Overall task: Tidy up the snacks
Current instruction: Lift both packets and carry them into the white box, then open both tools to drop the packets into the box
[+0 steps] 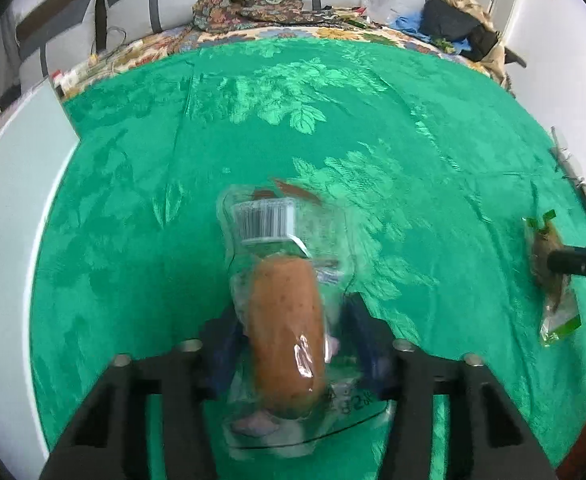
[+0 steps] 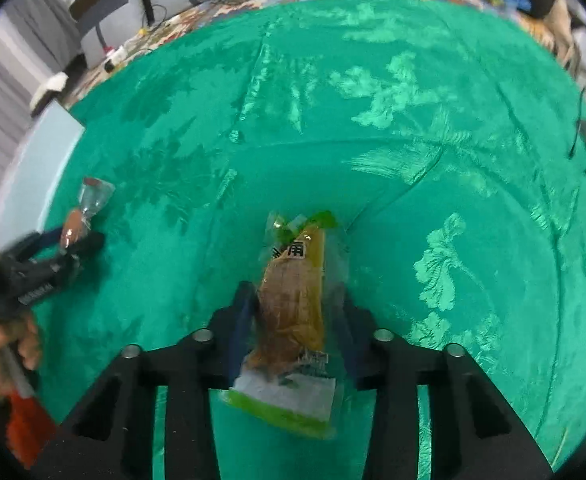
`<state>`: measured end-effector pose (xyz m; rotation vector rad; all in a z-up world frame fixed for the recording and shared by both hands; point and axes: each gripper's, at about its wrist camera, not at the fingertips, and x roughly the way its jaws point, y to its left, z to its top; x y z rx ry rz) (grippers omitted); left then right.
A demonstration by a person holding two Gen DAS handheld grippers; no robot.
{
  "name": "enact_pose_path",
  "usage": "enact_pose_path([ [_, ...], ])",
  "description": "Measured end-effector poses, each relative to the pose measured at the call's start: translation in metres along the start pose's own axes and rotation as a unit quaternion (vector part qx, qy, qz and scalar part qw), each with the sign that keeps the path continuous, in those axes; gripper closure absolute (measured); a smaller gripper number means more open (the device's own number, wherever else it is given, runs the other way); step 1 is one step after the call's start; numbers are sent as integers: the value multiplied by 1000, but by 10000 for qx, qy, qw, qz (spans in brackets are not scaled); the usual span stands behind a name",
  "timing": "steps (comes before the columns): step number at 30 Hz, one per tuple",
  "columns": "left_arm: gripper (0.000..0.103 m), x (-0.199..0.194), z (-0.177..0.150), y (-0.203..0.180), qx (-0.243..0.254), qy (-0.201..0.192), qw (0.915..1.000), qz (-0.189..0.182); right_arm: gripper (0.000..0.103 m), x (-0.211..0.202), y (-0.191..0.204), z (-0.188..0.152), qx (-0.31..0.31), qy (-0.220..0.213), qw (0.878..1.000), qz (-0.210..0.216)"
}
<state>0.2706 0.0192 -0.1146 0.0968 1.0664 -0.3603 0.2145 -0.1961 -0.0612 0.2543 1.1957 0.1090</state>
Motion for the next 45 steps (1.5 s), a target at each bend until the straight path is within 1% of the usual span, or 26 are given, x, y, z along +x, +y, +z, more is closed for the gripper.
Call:
enact_pose_path([
  [1,58,-4,-4,3,-78,-26,9999,-91,73,-7,-1,0,68,-4,9999,111],
  [3,62,-13,-15,6,-200,-106,9995,-200,73,-17,0,-5,73,-65,9999,117],
  [8,62,-49,-42,12,-509,-420,9963,-547,73,-35,-3,-13,294,-170,9991,239],
  [12,62,-86,-57,18,-767,-662,9919,-763,73,-48,0,-21,658,-318,9951,668],
  [15,62,-116,-68,28,-1104,-804,9856,-1002,73,-57,6,-27,882,-392,9901,1021],
  [17,62,-134,-76,37,-1329,-885,9804,-1156,73,-63,17,-28,948,-425,9868,1243],
  [18,62,-143,-79,42,-1432,-936,9778,-1209,73,-66,24,-27,1015,-281,9850,1369],
  [21,62,-175,-88,63,-1835,-1150,9655,-1443,73,-77,51,-23,945,-357,9805,1684],
  [22,62,-191,-90,75,-1977,-1277,9602,-1505,73,-81,63,-20,914,-381,9784,1815],
  [23,62,-203,-91,84,-2045,-1376,9575,-1497,73,-85,75,-16,876,-403,9762,1942],
  [24,62,-218,-91,97,-2108,-1505,9550,-1443,73,-88,88,-12,829,-422,9742,2054],
  [26,61,-245,-93,124,-2174,-1713,9532,-1215,73,-94,121,-1,681,-459,9695,2309],
  [28,60,-271,-98,158,-2210,-1914,9533,-759,73,-99,161,7,488,-488,9639,2572],
  [30,60,-287,-107,188,-2299,-1970,9524,-364,73,-103,204,14,250,-485,9574,2835],
  [31,59,-295,-115,209,-2411,-1968,9502,-159,73,-104,228,18,106,-465,9538,2967],
  [33,58,-301,-130,241,-2595,-1899,9467,163,73,-101,276,21,-198,-385,9475,3169],
  [35,58,-299,-146,265,-2750,-1795,9435,440,73,-94,327,21,-560,-263,9421,3296],
  [37,56,-291,-160,283,-2894,-1609,9412,671,73,-83,372,16,-917,-167,9386,3322],
  [39,51,-279,-171,290,-2912,-1475,9422,761,73,-69,412,6,-1272,-51,9371,3249],
  [40,48,-272,-175,291,-2899,-1415,9429,832,73,-58,434,-1,-1489,15,9374,3148],
  [42,35,-261,-178,293,-2912,-1344,9419,1000,73,-44,458,-16,-1729,78,9377,3012],
  [44,34,-253,-188,297,-2966,-1336,9389,1123,73,-26,481,-28,-1907,104,9368,2931],
  [45,31,-251,-192,298,-2984,-1330,9375,1195,72,-18,488,-32,-1958,105,9355,2941],
])
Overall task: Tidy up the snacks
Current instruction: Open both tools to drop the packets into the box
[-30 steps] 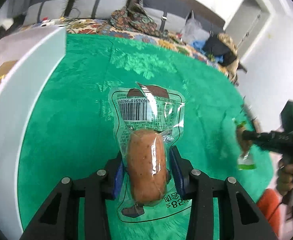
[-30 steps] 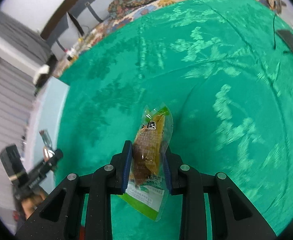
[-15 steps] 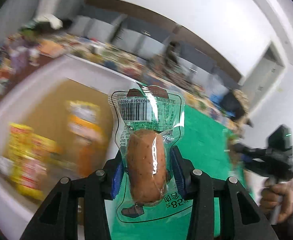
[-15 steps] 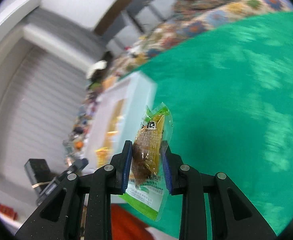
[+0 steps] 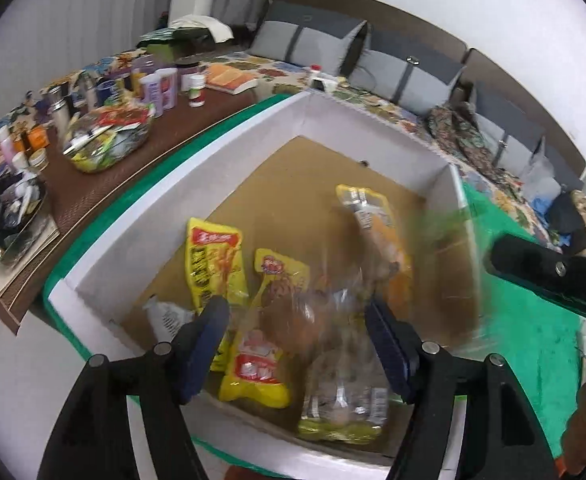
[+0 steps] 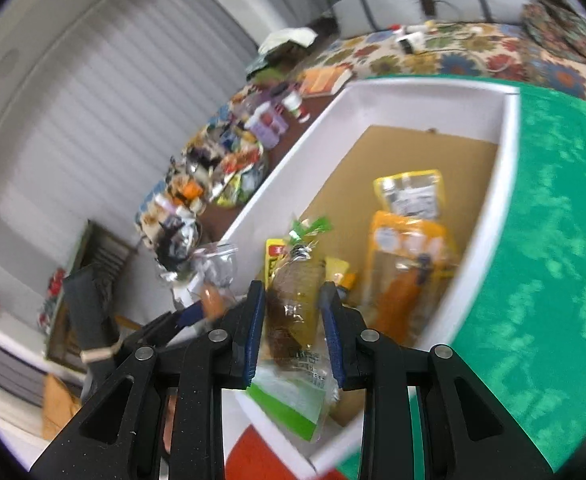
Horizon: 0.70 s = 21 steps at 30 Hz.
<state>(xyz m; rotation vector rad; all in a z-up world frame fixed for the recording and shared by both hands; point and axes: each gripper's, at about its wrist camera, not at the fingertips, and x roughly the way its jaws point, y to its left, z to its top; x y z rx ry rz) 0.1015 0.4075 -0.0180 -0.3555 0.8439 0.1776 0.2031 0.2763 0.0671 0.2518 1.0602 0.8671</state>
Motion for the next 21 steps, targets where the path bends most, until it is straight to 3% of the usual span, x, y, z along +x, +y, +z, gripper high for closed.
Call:
enact_pose_path([
  [1,31,0,-2,3,19,-40,10000,66,68,10,2,-2,-45,-9,10000,17],
  [2,28,-1,-4,4,77,-75,9999,134,51,17,4,-3,-85,-24,10000,14],
  [3,26,-3,-5,6,165,-140,9995,227,43,22,5,-5,-128,-41,9999,-25],
  [7,12,-23,-14,-4,594,-527,9953,561,43,23,11,-10,-435,-123,9983,-359],
  [9,3,-33,-17,-15,731,-742,9907,878,36,16,12,-12,-668,-192,9959,-582],
  [12,0,-46,-15,-23,707,-987,9860,1147,28,5,14,-17,-984,-354,9893,-1020],
  [15,0,-54,-13,-21,316,-1065,9841,1384,22,-8,12,-24,-1125,-426,9835,-1350],
  [18,0,-59,-16,-20,22,-1098,9776,1795,22,-15,13,-31,-1332,-382,9763,-1664],
  [21,0,-63,-20,-23,-26,-1047,9760,1908,22,-21,16,-39,-1506,-418,9720,-1753],
])
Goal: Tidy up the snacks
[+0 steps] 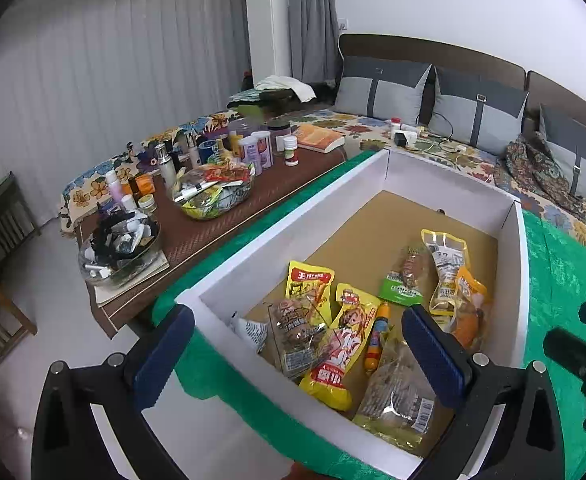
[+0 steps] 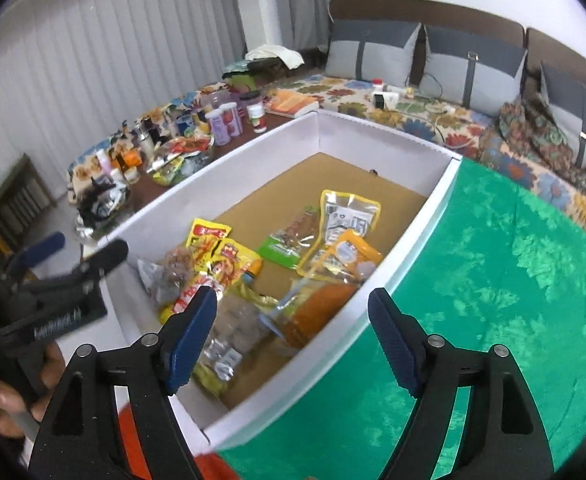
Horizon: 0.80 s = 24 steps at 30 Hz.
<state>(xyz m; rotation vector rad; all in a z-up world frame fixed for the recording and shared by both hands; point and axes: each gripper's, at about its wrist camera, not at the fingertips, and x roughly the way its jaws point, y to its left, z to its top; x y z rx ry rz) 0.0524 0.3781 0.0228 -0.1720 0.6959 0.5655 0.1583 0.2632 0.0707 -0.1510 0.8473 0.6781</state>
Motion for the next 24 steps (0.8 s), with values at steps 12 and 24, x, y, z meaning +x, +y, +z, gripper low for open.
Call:
enact_pose_path([
  [12,0,1,2,2,115,502,9986,-89,22,-6,16,-5,-67,189,9996,-185],
  [24,0,-15,3,-6,498,453,9976,-148,22,-2,18,-2,115,355,9982,-460],
])
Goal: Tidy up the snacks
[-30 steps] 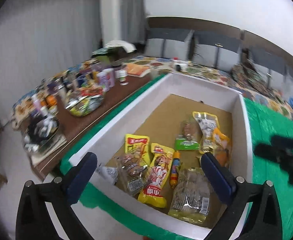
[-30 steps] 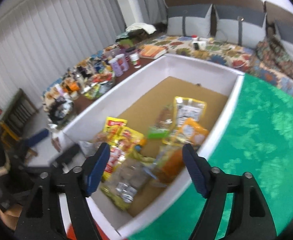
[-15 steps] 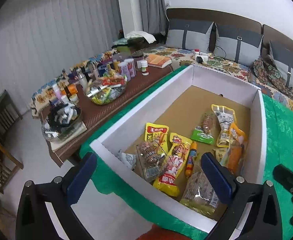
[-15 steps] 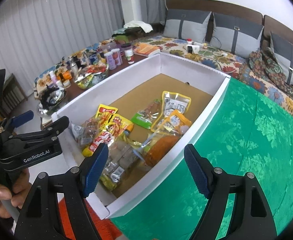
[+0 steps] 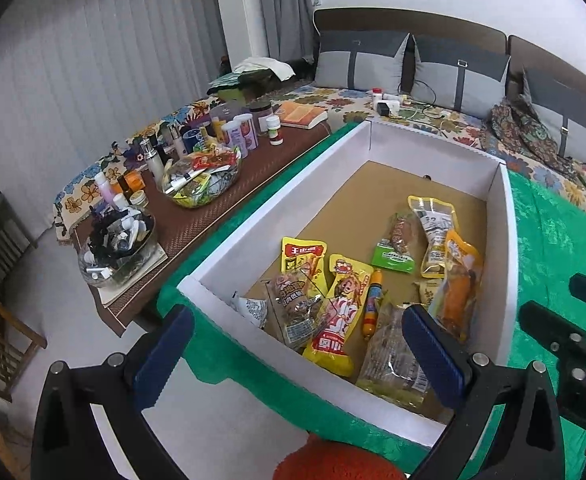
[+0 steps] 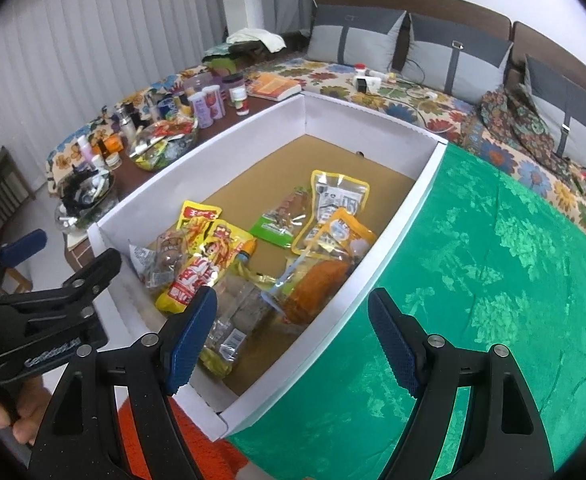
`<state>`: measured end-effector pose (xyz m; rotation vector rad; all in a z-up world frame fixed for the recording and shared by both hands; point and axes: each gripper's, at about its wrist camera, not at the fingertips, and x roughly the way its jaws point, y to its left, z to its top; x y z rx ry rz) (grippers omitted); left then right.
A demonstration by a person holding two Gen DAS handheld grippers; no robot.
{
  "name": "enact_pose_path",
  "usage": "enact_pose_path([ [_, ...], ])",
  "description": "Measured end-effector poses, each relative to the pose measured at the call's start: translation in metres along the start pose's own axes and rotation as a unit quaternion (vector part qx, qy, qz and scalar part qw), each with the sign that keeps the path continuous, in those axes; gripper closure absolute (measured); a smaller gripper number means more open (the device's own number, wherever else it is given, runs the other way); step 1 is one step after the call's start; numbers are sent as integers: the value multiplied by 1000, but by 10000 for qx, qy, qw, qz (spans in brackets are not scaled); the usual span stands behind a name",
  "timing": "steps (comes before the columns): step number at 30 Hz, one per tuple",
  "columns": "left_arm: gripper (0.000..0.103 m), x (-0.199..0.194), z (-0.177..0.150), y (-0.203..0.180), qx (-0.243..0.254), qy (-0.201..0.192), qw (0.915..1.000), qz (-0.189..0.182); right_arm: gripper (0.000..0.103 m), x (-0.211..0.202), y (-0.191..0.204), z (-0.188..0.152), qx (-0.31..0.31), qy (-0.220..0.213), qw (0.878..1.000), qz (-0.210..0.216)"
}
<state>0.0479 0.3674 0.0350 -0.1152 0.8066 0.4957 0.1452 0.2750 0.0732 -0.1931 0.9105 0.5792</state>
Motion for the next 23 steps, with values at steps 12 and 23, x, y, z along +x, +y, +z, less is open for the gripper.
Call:
enact_pose_path([
  [12,0,-3,2,9,-95,-67,9999,-25,22,1,5,0,-91,38,10000,-14],
  [23,0,-2,0,12,-302,-76,9990,-323,22,4,6,-1,-133,41,9999,-59],
])
